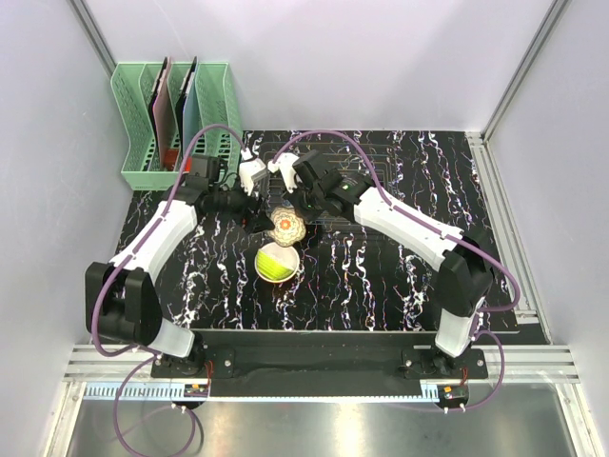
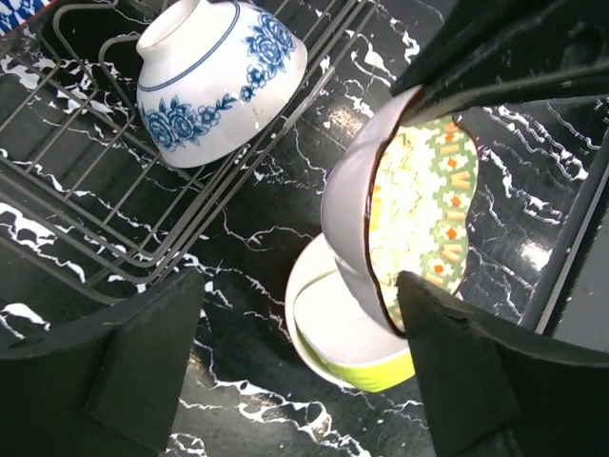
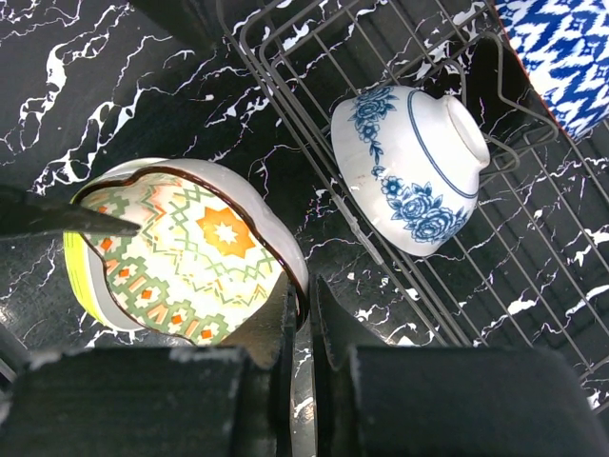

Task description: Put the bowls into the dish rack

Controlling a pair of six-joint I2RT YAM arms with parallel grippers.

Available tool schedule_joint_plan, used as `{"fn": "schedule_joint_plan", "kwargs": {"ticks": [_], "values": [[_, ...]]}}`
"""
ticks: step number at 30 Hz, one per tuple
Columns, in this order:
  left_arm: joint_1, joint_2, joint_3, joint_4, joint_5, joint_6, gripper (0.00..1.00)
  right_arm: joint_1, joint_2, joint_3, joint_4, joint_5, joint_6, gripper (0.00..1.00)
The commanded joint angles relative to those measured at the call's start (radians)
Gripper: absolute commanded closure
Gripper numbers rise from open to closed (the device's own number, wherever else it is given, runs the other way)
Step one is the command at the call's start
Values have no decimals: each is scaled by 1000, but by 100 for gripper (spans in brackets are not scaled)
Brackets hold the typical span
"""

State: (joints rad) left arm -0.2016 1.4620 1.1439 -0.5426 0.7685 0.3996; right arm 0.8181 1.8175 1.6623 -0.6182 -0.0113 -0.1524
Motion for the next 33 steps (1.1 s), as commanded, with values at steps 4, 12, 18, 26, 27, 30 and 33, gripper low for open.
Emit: {"fn": "schedule_joint_plan", "kwargs": {"ticks": [4,12,18,26,27,30,33], "values": [[2,18,25,69,48,-28,56,10,-55,60,20,-33,16,100],[-13,26,20,63,51,-28,88,12,-43,91,9,-42,30,100],[-19,18,10,63,41,-25,100,18,-29,123,-3,-56,43,100],[-47,-3,-64,176,-50,-88,100,55,-6,140,-18,-99,71,100],[-54,-11,-75,193,-78,-105,100,61,0,142,-18,-99,73,100],[-85,-40,-121,285,-171,-128,100,75,12,142,-18,-107,76,100],[-122,-71,-173,357,-273,-149,100,87,26,145,-20,-105,76,100]]}}
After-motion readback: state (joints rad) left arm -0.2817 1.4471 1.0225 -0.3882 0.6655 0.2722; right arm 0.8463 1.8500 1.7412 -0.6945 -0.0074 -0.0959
